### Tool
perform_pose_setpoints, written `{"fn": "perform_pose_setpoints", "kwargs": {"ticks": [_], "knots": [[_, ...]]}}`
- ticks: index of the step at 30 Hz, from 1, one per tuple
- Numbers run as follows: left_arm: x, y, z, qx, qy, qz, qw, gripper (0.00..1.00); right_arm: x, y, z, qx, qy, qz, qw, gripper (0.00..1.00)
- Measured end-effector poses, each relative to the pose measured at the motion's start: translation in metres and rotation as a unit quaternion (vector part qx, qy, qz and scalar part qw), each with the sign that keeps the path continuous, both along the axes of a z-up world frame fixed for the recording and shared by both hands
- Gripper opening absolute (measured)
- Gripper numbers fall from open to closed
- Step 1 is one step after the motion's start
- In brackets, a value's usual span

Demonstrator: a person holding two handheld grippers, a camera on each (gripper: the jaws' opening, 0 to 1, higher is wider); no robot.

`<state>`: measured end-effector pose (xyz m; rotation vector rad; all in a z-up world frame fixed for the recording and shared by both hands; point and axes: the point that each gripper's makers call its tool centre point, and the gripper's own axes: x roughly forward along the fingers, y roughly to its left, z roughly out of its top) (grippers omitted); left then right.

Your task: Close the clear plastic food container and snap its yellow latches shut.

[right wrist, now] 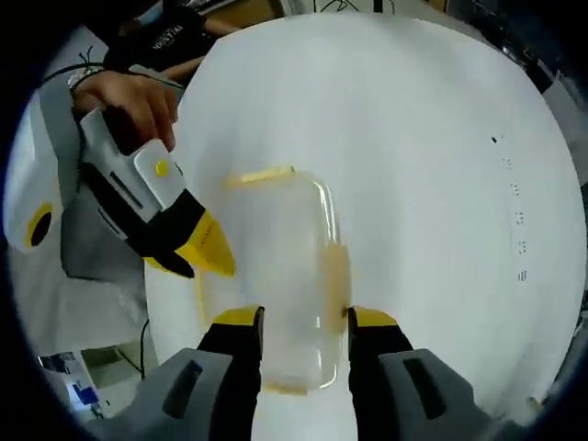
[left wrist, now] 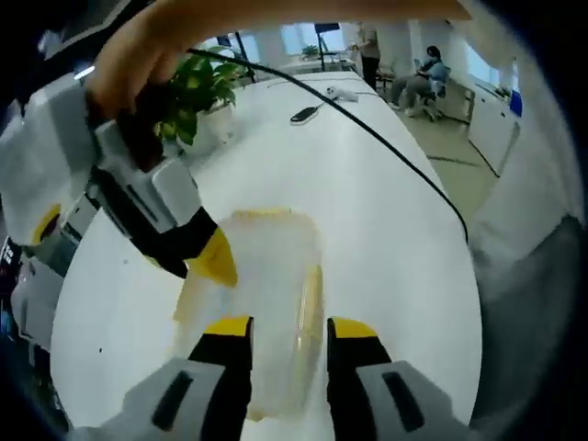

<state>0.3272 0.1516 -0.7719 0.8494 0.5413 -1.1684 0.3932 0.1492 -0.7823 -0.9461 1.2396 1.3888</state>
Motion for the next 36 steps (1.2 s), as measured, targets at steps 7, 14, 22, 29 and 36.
{"fn": "perform_pose_setpoints", "kwargs": {"ticks": [7, 14, 22, 29, 36], "knots": [[0.000, -0.003, -0.001, -0.002, 0.001, 0.013, 0.9999, 0.22, 0.001, 0.001, -0.003, -0.033, 0.004, 0.009, 0.9994, 0.37], [0.000, -0.005, -0.003, 0.038, -0.035, -0.002, 0.9986, 0.23, 0.001, 0.001, -0.002, -0.037, -0.007, 0.038, 0.9986, 0.36], [-0.001, -0.008, -0.008, 0.087, -0.070, -0.016, 0.9936, 0.24, -0.001, 0.001, -0.003, -0.029, 0.013, 0.050, 0.9982, 0.35], [-0.001, -0.007, -0.008, 0.096, -0.075, -0.010, 0.9924, 0.23, -0.003, 0.000, -0.003, -0.023, 0.012, 0.057, 0.9980, 0.34], [-0.001, -0.008, -0.009, 0.104, -0.088, -0.019, 0.9904, 0.22, -0.008, -0.002, -0.002, -0.020, 0.012, 0.059, 0.9980, 0.34]]}}
